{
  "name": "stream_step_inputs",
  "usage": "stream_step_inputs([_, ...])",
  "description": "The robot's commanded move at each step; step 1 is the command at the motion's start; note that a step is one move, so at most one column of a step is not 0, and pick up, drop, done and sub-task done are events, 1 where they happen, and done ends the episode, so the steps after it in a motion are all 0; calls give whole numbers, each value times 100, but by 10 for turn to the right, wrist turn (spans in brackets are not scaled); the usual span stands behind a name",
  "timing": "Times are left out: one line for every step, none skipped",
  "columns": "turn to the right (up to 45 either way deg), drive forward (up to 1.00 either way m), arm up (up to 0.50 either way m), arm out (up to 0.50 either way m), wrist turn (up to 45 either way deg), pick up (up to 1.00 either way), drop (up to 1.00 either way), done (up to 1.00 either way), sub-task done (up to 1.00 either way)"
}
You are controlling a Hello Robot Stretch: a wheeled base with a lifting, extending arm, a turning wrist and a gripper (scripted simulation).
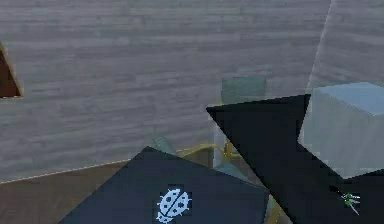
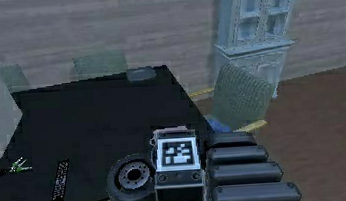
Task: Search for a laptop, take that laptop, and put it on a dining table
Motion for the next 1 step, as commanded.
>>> stream_step_inputs([330,0,0,0,0,0,0,0,0])
